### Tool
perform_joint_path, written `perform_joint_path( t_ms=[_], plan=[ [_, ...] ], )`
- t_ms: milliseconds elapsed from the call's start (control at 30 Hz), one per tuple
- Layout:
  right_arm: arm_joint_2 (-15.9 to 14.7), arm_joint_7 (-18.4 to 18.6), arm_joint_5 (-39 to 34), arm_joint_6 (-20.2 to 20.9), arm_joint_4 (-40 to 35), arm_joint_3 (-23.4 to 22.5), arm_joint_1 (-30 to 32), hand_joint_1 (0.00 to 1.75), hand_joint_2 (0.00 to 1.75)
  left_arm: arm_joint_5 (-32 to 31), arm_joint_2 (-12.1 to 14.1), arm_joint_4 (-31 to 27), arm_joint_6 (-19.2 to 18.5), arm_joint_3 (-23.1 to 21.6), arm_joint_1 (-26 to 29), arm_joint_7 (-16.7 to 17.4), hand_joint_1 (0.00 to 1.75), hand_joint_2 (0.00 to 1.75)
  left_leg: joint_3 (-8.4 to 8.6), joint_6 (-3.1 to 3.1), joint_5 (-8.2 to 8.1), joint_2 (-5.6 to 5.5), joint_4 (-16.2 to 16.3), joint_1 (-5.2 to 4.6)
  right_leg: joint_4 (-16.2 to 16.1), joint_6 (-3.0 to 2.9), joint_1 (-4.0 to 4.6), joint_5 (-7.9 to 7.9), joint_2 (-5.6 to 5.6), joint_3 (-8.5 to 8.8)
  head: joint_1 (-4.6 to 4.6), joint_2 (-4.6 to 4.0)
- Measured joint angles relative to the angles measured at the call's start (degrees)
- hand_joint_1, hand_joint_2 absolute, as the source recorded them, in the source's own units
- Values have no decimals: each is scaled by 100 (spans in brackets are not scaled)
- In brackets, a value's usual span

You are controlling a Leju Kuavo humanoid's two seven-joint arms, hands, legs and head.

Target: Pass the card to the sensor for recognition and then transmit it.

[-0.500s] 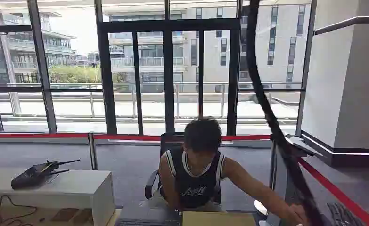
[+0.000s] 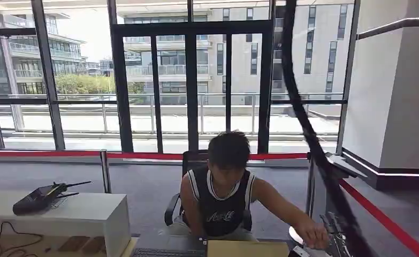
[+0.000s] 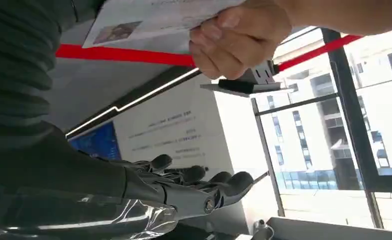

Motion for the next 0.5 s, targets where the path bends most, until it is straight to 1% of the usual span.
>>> perform_joint_path(
  t_ms=[333,400,433,467,500],
  plan=[
    [39,52,-79,-65,90,271,0,0,175,2,2,0,0,-44,5,-48,0,0,2,0,0,1,1,0,0,0,0,0,0,-1,2,0],
    [39,55,-79,-68,96,310,-1,9,175,0,2,0,0,-52,6,-55,0,0,1,0,0,1,0,0,0,0,1,0,0,-2,2,0],
    [41,55,-79,-68,114,334,-6,26,175,-2,4,0,0,-68,7,-57,0,0,1,0,0,1,0,0,0,0,2,0,0,-2,2,0],
    [41,63,-83,-68,135,380,-15,145,175,-2,4,0,4,-105,10,-59,0,0,0,0,0,1,0,0,0,0,2,0,0,-3,4,0],
    [41,70,-85,-70,153,420,-21,154,175,-2,4,-2,7,-138,14,-59,0,0,1,0,0,1,0,0,0,0,2,0,0,-3,2,0]
  ],
)
